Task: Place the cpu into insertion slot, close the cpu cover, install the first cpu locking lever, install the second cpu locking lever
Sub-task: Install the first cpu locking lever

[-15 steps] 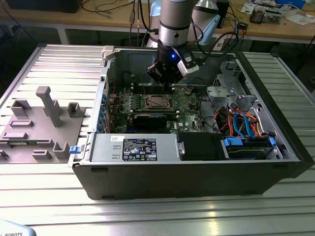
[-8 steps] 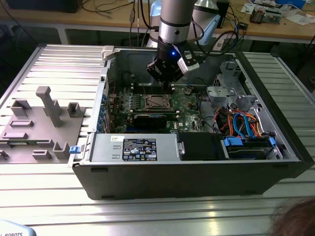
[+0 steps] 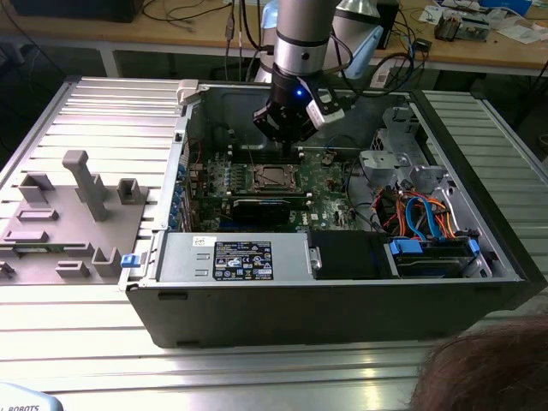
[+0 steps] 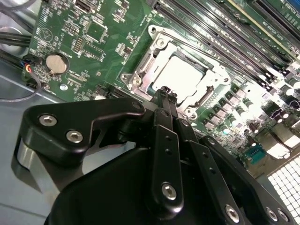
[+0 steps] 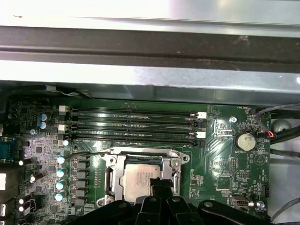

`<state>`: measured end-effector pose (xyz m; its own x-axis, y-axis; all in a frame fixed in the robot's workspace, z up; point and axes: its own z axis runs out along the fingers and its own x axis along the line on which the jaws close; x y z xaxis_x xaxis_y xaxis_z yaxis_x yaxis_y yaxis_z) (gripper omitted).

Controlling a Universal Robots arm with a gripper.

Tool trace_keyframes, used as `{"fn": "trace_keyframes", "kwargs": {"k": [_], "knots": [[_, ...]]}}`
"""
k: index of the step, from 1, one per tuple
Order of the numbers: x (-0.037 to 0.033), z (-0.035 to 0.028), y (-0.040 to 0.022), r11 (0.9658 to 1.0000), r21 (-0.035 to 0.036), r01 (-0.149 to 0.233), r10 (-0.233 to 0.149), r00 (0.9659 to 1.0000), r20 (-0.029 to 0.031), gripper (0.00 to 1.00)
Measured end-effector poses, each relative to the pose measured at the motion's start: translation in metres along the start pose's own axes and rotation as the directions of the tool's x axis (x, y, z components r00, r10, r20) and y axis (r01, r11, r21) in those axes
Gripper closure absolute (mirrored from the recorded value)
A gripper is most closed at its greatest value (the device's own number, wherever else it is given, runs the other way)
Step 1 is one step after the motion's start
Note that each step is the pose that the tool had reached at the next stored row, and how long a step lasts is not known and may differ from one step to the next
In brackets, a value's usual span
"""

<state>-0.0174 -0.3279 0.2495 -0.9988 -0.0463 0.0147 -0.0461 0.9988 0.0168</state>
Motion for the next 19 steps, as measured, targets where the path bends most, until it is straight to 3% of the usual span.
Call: {"fn": "trace_keyframes", "kwargs": {"k": [19], "knots": [[0.0243, 0.0004, 0.0011, 1.0000, -0.0001, 0.000, 0.000, 1.0000, 0.0001, 0.89]]}}
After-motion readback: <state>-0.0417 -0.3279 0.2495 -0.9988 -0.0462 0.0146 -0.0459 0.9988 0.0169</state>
